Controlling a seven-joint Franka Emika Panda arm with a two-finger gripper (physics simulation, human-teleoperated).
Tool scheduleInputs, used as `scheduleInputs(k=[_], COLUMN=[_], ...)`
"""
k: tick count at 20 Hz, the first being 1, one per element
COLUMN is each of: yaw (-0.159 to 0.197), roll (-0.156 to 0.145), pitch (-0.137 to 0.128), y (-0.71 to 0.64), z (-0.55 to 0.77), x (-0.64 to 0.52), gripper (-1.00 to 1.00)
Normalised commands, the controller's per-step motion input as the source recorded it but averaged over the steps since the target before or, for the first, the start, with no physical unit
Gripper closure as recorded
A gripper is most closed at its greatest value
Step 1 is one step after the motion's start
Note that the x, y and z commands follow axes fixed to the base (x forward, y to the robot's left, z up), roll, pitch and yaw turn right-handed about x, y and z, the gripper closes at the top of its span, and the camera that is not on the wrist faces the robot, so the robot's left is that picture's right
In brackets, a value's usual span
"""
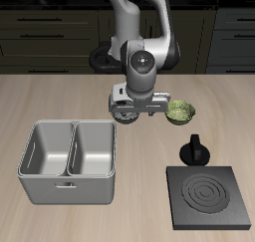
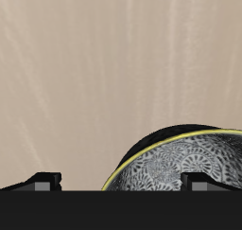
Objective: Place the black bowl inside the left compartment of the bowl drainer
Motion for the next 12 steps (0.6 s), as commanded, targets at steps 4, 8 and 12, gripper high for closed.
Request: scheduleInputs(k=[4, 8, 12], yaw=[-0.073, -0.102, -0.01], roll=[0.055, 0.088, -0.001], pitch=[0.077, -0.024, -0.016], y=[0.02, 0.05, 0.0], z=[-0.27, -0.02, 0.06], x=[0.06, -0.08, -0.02], gripper=[-1.0, 1.0, 1.0])
